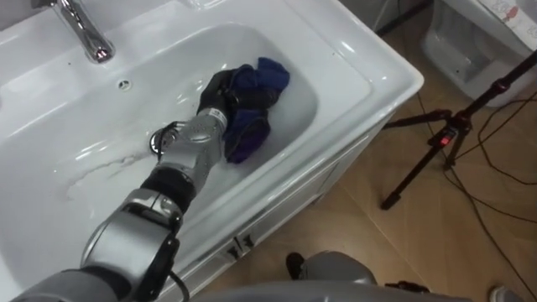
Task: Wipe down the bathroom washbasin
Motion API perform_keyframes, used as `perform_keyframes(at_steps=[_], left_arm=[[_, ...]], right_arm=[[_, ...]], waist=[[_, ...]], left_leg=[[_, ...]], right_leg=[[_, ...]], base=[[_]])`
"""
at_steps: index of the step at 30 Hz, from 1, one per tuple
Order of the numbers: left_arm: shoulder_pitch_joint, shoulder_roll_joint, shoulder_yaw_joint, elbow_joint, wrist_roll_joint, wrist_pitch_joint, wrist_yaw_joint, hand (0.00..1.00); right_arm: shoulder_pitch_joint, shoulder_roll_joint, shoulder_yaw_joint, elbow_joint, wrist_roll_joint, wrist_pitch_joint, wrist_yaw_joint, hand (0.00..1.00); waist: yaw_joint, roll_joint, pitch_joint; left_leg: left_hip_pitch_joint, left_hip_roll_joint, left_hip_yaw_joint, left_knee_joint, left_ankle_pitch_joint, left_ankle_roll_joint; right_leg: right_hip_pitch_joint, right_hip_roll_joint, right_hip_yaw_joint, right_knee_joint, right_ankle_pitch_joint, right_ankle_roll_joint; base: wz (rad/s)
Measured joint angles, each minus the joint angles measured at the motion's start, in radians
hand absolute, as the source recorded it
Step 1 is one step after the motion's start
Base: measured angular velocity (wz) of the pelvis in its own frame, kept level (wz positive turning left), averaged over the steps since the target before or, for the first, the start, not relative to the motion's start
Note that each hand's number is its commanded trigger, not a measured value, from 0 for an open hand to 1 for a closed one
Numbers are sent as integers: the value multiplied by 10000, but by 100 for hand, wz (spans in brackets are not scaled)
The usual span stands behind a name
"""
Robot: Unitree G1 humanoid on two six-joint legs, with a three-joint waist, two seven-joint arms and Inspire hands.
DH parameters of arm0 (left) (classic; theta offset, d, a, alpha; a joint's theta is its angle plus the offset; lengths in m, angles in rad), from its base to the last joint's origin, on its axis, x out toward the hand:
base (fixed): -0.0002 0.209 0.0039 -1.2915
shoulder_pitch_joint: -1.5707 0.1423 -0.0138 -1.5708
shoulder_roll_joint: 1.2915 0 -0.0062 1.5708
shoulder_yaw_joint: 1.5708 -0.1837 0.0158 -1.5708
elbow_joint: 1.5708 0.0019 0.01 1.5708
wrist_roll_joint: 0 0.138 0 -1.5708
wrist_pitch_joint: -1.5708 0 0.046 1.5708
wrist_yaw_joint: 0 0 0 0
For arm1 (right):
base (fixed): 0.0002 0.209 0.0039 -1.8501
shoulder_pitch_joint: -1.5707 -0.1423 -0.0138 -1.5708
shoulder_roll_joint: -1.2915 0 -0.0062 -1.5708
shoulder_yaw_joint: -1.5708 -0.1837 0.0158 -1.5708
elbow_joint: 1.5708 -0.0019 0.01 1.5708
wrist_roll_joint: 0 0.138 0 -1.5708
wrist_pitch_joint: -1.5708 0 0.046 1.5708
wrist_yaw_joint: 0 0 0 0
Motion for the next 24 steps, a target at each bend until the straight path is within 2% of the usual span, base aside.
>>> perform_keyframes(at_steps=[2, 4, 7, 9, 10, 12, 13, 16, 19, 20, 21, 24], left_arm=[[-24, 6, 5, -7, 515, -6, 90, 100], [-82, 66, 33, 34, 1556, -7, 147, 100], [-260, 322, 27, 332, 3204, 19, 236, 100], [-260, 550, 38, 649, 4357, 0, 235, 100], [-260, 617, 40, 716, 4604, 1, 232, 100], [-270, 927, 61, 955, 5445, -3, 234, 100], [-289, 986, 55, 1047, 5626, -8, 234, 100], [-300, 1324, 157, 1450, 7077, -9, 247, 100], [-294, 1458, 435, 1805, 8130, -10, 325, 100], [-260, 1585, 507, 1925, 8544, -6, 383, 100], [-179, 1725, 602, 1983, 9000, -1, 461, 100], [-76, 1861, 1031, 2306, 9728, 8, 517, 100]], right_arm=[[-17, -34, 170, 20, 196, -10, 11, 0], [-25, -34, 161, 69, 222, -15, 22, 0], [10, -82, 172, 101, 220, -126, 128, 0], [25, -100, 159, 222, 205, -182, 230, 0], [50, -115, 160, 228, 203, -201, 269, 0], [51, -187, 155, 235, 184, -233, 420, 0], [54, -202, 154, 236, 183, -231, 442, 0], [117, -420, 130, 164, 42, -276, 617, 0], [165, -551, -129, 155, -26, -412, 624, 0], [163, -584, -288, 149, -36, -468, 599, 0], [162, -594, -350, 149, -135, -539, 587, 0], [172, -603, -623, 174, -207, -542, 572, 0]], waist=[[3, 13, 18], [13, 14, 27], [44, 11, 73], [32, -7, 170], [30, -2, 187], [3, 42, 194], [4, 63, 186], [23, 206, 99], [67, 242, 76], [95, 322, 29], [119, 327, 27], [332, 365, 33]], left_leg=[[-17, 1, 15, -7, -1, 0], [-3, 3, 19, 7, -3, 1], [17, 3, -10, 1, -4, 1], [153, 7, -10, -21, -6, -5], [183, 16, -18, -18, -13, -16], [163, 32, -8, -10, -19, -18], [160, 24, -14, -7, -19, -18], [156, 0, -48, -19, -20, -21], [197, -15, -47, -9, -16, -26], [217, -13, -30, 14, -12, -31], [238, -10, -12, 18, -9, -36], [330, -2, -52, -43, -3, -47]], right_leg=[[13, 3, 15, -4, 4, 6], [18, 2, 21, -9, 15, 7], [41, 7, 18, -10, 25, 2], [181, 36, 15, -14, 25, -1], [221, 48, 15, -12, 23, -3], [207, 47, 16, -9, 22, -5], [208, 47, 15, -10, 22, -6], [225, 45, -46, -13, 16, -16], [258, 48, -63, -1, 7, -30], [269, 53, -63, 0, 8, -34], [278, 53, -90, -1, 10, -44], [391, 49, -145, -39, 2, -63]], base=[[0], [0], [0], [0], [0], [0], [0], [1], [0], [-3], [0], [0]])
